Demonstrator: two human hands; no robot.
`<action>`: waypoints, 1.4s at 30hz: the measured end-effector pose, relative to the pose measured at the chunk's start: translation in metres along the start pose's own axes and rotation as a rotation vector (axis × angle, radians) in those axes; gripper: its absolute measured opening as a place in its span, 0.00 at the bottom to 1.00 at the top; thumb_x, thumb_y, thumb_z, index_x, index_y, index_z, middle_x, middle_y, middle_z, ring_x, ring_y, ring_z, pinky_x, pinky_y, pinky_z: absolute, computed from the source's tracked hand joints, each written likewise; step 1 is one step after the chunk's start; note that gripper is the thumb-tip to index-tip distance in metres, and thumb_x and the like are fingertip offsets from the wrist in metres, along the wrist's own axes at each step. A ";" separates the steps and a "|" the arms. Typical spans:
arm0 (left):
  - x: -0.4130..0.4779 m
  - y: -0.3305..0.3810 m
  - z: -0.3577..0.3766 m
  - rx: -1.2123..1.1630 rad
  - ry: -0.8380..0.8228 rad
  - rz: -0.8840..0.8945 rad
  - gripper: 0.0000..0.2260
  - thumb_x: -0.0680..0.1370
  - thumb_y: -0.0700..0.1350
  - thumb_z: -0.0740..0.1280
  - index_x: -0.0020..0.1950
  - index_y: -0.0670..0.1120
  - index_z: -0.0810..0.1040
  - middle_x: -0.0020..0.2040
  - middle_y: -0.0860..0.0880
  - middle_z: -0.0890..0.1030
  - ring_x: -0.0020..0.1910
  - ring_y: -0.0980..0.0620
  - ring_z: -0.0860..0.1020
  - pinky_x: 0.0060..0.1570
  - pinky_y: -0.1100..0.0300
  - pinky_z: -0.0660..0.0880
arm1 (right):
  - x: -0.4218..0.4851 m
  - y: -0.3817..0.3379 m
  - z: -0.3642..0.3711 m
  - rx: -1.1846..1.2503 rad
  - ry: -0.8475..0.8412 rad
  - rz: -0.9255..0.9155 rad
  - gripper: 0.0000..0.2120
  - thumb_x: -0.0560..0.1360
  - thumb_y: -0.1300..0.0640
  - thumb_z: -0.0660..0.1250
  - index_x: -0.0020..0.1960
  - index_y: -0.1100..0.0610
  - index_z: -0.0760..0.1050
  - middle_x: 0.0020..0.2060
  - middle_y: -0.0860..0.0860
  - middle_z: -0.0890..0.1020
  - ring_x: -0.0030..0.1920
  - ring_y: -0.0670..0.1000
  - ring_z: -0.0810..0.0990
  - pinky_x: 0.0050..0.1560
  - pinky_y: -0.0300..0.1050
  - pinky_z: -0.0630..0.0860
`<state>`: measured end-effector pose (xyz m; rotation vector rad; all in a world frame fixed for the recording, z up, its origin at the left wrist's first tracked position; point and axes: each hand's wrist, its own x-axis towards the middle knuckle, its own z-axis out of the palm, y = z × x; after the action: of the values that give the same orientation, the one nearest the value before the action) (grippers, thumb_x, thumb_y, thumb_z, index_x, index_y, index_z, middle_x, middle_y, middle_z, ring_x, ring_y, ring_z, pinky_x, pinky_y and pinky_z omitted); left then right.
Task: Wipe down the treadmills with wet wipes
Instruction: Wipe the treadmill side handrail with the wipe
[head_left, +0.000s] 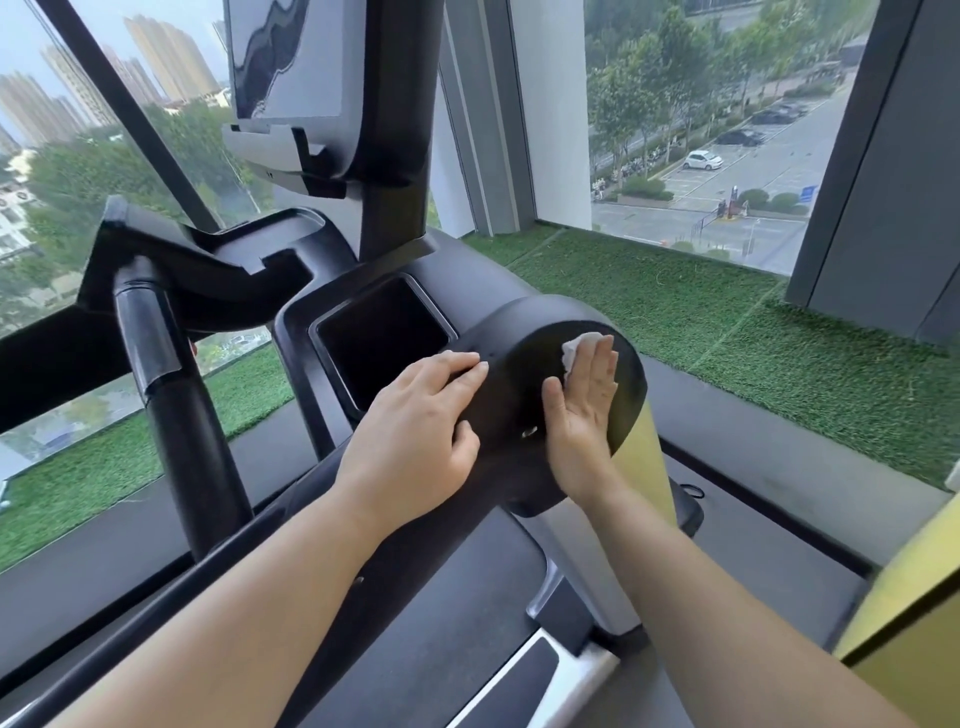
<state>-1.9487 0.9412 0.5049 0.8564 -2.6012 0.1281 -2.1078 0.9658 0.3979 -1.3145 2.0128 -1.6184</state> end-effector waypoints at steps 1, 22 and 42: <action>0.000 0.000 0.000 0.005 0.001 0.003 0.24 0.72 0.44 0.60 0.68 0.44 0.74 0.66 0.51 0.75 0.66 0.52 0.69 0.64 0.63 0.59 | -0.012 -0.003 0.008 -0.017 -0.019 -0.066 0.34 0.74 0.34 0.40 0.73 0.48 0.31 0.71 0.42 0.30 0.71 0.42 0.26 0.71 0.43 0.27; 0.000 0.000 0.001 0.072 0.037 0.045 0.22 0.71 0.42 0.62 0.65 0.42 0.76 0.63 0.48 0.77 0.63 0.49 0.73 0.64 0.61 0.61 | -0.010 0.022 0.020 0.416 0.346 0.425 0.24 0.83 0.49 0.46 0.76 0.57 0.53 0.76 0.52 0.52 0.75 0.45 0.47 0.74 0.43 0.42; 0.000 0.000 0.000 0.094 0.015 0.064 0.22 0.72 0.42 0.61 0.65 0.40 0.76 0.63 0.45 0.77 0.64 0.46 0.74 0.63 0.60 0.62 | -0.035 -0.007 0.032 0.517 0.215 0.460 0.27 0.84 0.50 0.43 0.76 0.54 0.33 0.75 0.48 0.34 0.74 0.42 0.33 0.73 0.44 0.33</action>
<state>-1.9489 0.9417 0.5050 0.8010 -2.6272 0.2760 -2.0627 0.9713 0.3812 -0.4742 1.6587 -1.9111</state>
